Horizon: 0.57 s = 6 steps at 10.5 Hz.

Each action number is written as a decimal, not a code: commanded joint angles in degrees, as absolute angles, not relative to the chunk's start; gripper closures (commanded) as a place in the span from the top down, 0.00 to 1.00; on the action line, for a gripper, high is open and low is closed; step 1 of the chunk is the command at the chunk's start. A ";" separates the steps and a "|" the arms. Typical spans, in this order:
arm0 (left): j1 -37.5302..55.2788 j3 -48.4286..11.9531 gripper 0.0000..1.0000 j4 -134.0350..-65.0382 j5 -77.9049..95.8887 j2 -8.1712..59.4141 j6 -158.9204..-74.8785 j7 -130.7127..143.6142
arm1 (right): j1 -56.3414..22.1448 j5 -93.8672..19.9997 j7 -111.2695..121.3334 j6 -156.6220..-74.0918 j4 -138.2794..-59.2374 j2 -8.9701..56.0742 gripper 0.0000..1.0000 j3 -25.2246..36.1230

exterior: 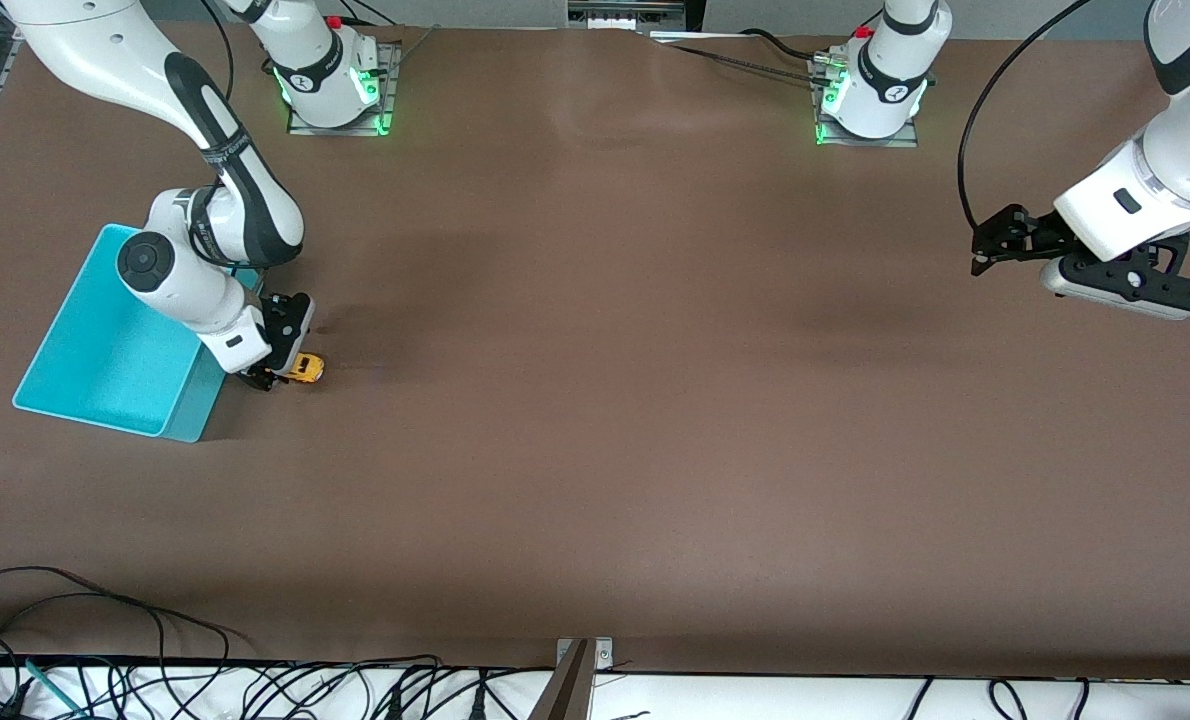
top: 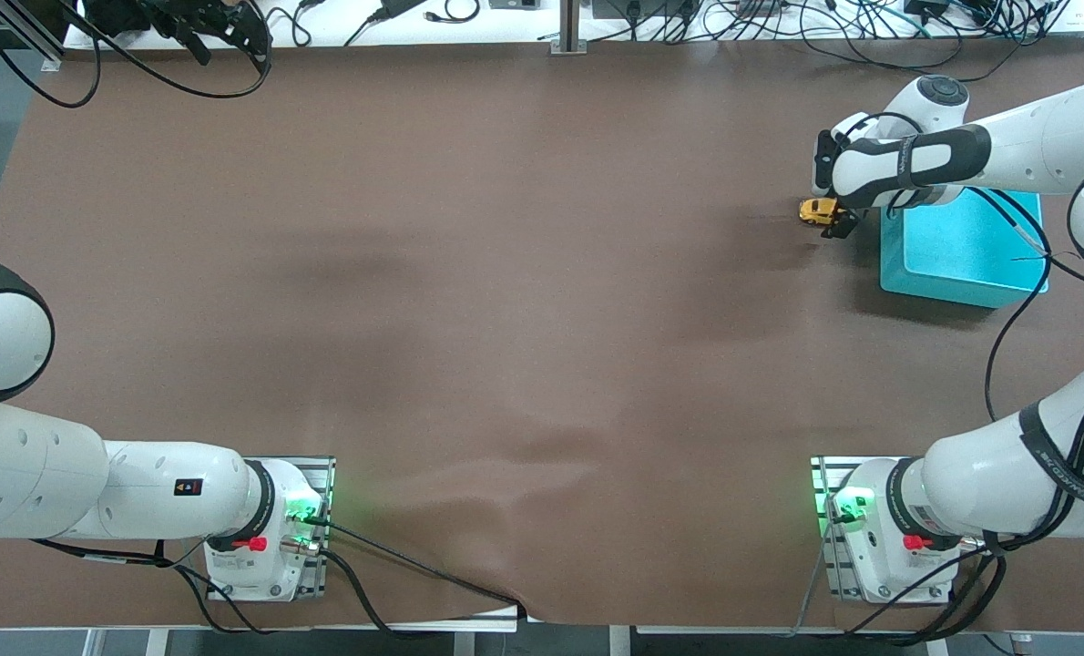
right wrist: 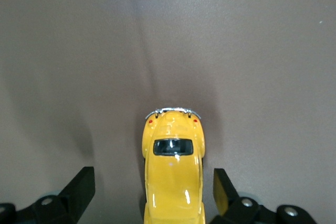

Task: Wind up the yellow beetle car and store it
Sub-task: 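Close the right gripper on the yellow car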

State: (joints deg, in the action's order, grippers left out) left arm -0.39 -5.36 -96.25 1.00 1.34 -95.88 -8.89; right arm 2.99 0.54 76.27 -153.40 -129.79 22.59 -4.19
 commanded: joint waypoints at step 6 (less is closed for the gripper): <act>-0.44 -5.80 1.00 -95.98 0.26 0.97 -95.80 -9.23 | 3.78 1.67 78.13 -150.50 -131.31 16.72 0.00 -5.70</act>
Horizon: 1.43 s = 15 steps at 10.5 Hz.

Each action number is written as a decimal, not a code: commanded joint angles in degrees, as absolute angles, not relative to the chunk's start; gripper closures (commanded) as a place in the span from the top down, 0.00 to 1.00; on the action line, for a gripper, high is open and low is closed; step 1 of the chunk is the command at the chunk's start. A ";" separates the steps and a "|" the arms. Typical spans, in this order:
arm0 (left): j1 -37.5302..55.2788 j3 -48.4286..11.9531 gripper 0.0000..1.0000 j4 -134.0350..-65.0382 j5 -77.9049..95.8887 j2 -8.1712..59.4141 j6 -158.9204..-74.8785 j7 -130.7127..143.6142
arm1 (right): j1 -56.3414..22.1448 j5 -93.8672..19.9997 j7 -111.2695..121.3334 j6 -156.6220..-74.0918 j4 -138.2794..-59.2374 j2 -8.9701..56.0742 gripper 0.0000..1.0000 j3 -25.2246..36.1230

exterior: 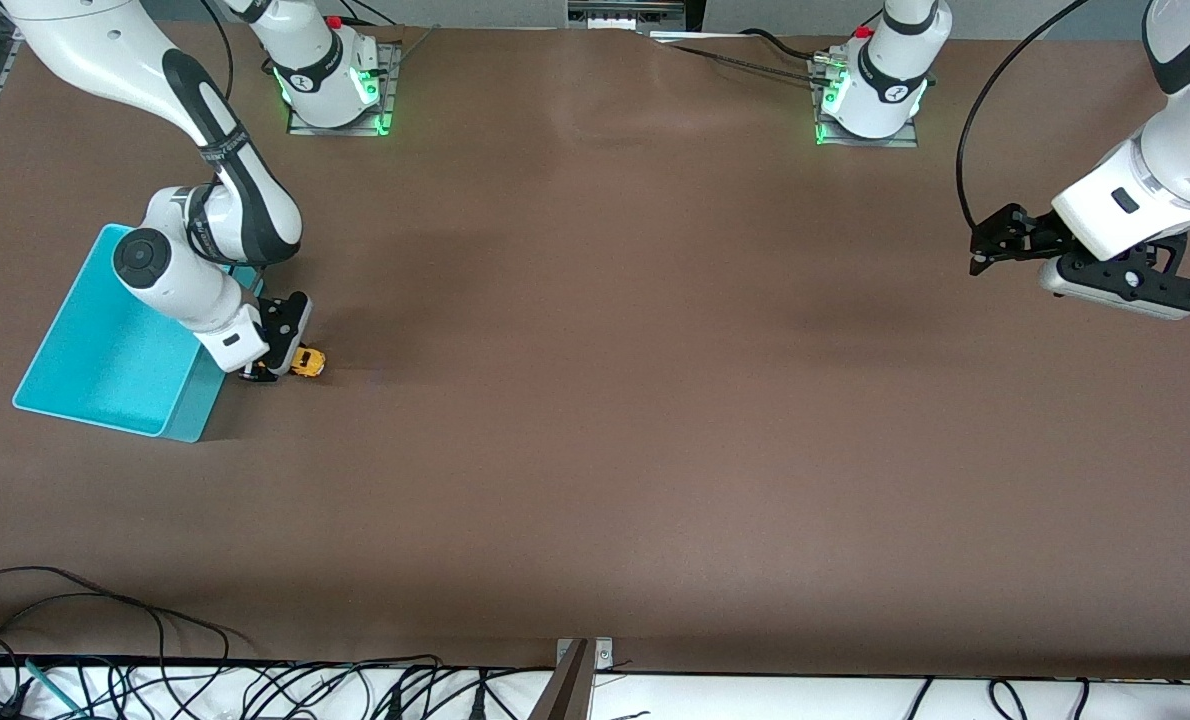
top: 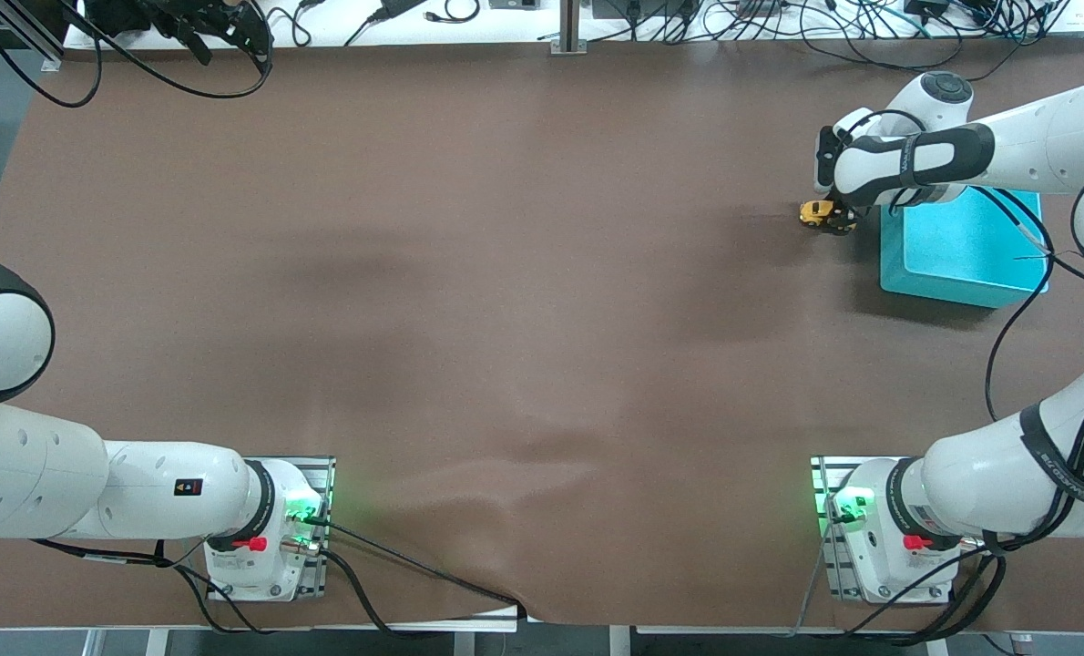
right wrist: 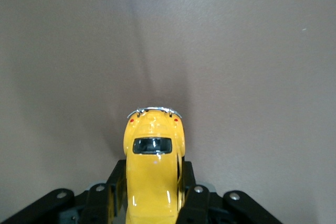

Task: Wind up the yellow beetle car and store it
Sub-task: 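Close the right gripper on the yellow car, then lift the car with the right gripper over the turquoise bin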

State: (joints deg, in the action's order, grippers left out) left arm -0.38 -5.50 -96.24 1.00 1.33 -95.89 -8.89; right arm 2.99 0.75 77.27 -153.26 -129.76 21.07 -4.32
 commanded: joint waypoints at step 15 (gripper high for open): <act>-0.44 -5.80 1.00 -95.98 0.35 0.97 -95.80 -9.05 | 21.69 1.50 121.05 -126.66 -131.04 0.88 0.00 -6.15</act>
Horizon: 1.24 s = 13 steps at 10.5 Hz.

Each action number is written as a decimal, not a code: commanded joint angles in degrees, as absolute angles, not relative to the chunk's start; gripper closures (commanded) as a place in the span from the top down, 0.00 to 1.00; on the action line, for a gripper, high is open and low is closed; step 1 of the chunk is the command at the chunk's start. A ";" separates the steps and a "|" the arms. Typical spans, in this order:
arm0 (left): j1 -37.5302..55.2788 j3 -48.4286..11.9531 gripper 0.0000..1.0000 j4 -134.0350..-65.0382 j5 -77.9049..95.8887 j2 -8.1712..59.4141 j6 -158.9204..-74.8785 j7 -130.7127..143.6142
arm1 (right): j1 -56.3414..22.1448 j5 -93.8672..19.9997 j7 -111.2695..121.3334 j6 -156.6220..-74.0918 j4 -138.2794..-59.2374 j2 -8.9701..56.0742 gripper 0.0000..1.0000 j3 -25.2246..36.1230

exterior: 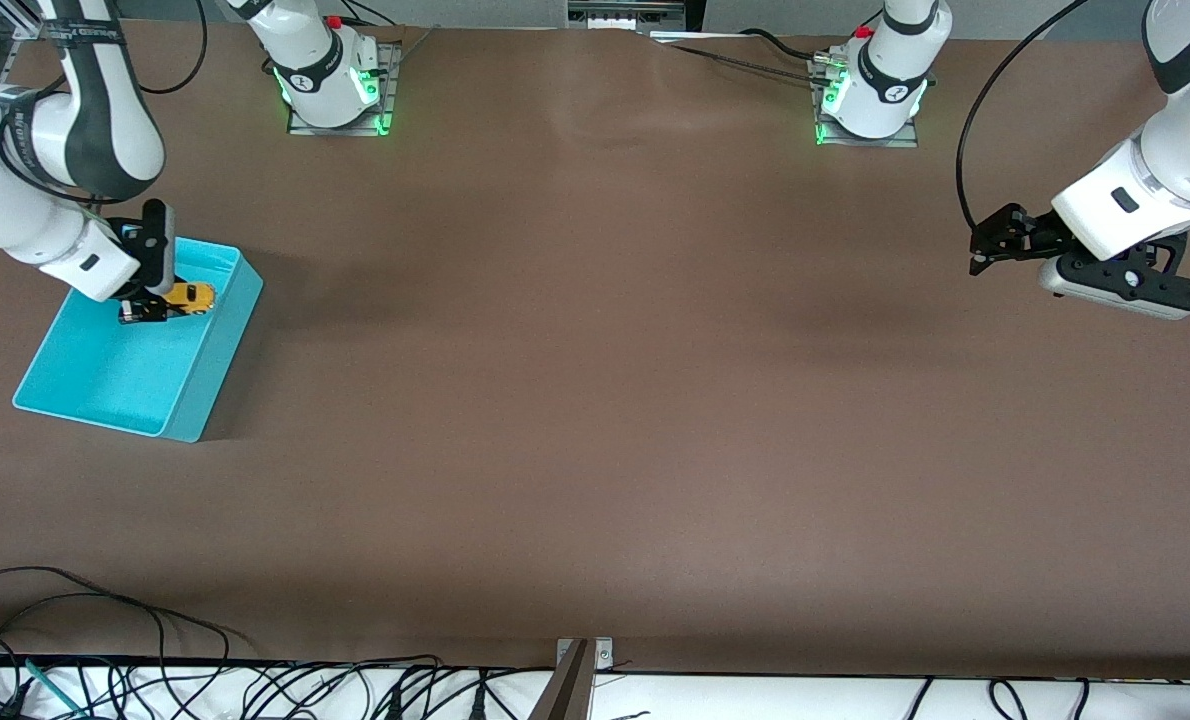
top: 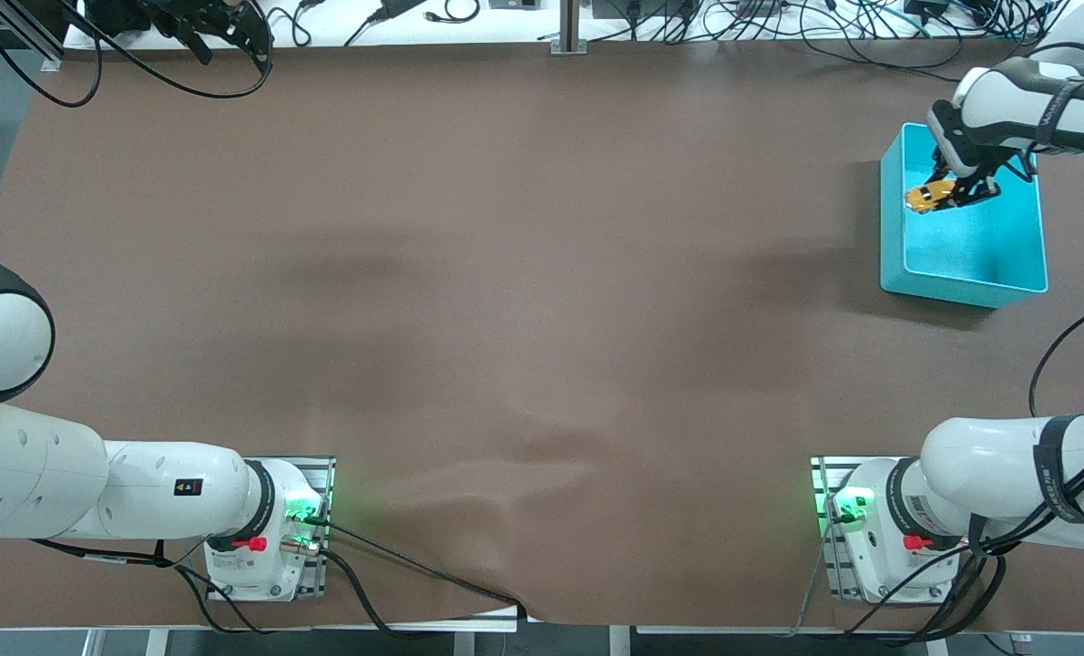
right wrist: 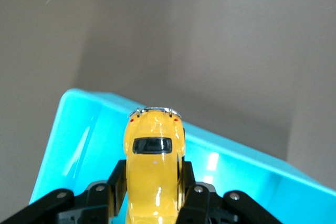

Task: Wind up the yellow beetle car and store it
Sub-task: 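Lift the car with the right gripper over the turquoise bin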

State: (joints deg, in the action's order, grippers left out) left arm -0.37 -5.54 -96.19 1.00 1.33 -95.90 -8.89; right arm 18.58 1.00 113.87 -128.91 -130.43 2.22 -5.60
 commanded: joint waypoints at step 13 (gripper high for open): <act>-0.44 -5.80 1.00 -95.98 0.35 0.97 -95.80 -9.14 | 35.24 1.49 158.81 -142.72 -134.38 14.66 0.00 -4.92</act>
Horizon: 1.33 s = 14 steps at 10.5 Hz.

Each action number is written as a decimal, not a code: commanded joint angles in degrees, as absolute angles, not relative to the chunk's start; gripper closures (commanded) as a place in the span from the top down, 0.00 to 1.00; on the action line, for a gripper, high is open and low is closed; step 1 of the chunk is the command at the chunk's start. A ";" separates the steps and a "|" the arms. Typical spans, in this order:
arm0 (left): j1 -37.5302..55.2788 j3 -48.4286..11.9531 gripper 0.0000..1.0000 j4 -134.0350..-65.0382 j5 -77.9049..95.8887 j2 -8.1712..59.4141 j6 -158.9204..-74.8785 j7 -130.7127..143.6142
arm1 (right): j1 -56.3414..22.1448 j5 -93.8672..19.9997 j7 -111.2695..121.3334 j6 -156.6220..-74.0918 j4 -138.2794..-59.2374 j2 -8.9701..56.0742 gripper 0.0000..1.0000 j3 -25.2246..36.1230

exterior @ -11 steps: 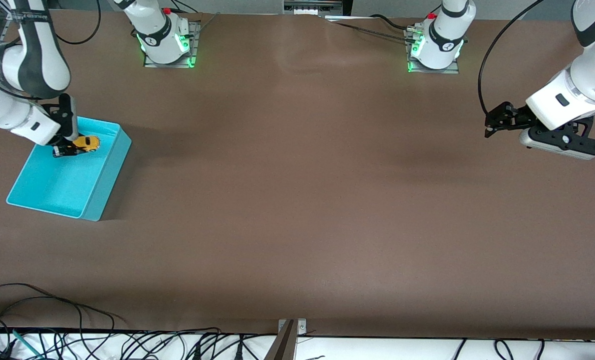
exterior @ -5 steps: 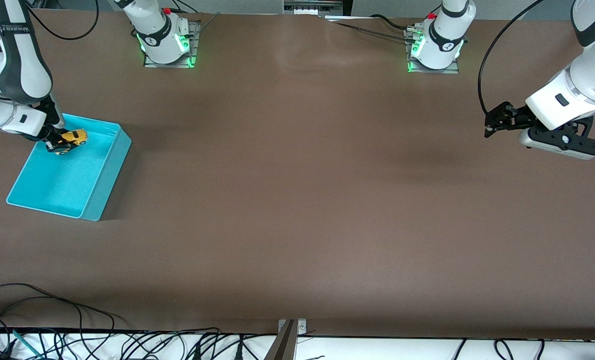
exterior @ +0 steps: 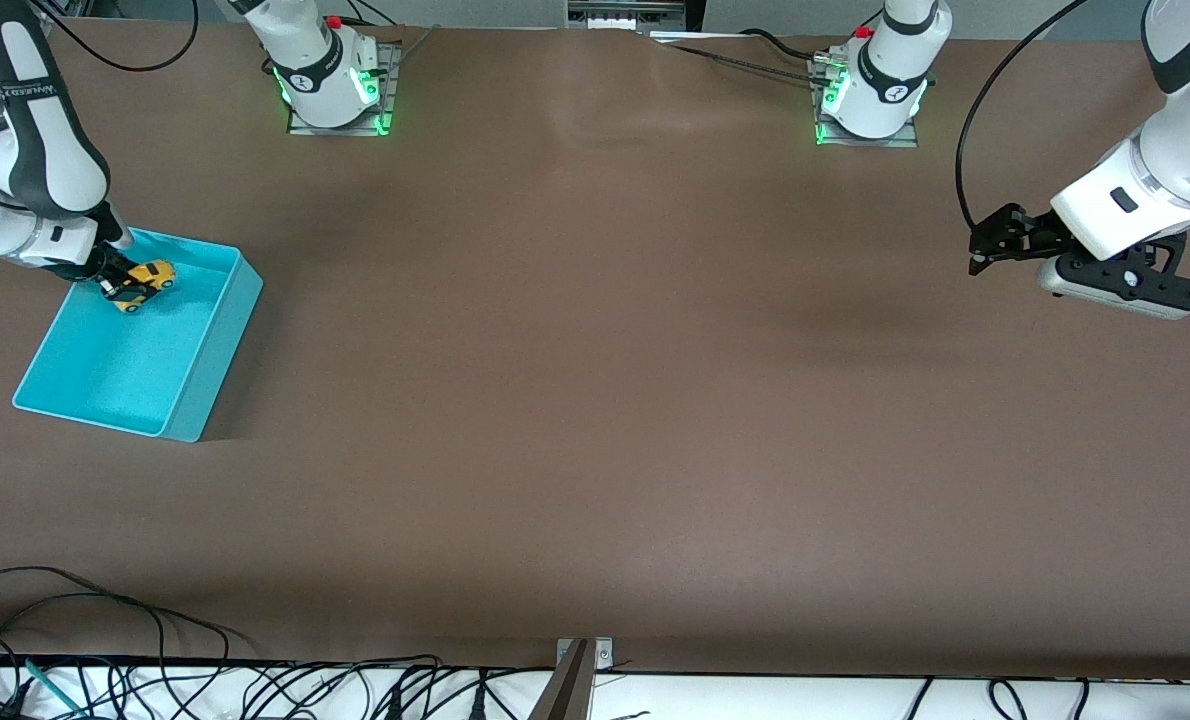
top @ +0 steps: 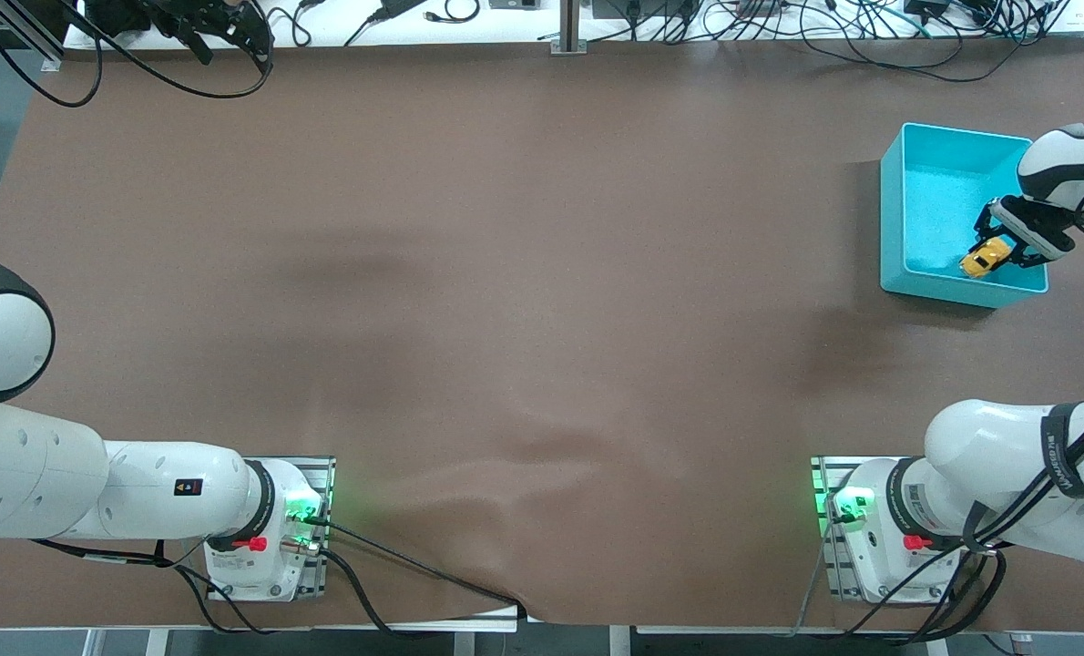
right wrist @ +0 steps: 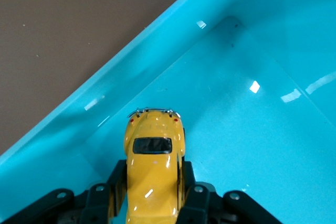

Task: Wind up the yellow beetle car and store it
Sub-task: 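Lower the car into the bin and open the right gripper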

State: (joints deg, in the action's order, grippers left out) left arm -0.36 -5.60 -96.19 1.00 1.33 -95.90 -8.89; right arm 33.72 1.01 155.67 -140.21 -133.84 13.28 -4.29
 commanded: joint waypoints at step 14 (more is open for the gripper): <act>-0.35 -5.80 1.00 -95.98 0.35 0.97 -95.80 -8.79 | 34.46 -1.76 145.41 -129.47 -128.41 8.71 1.00 -8.52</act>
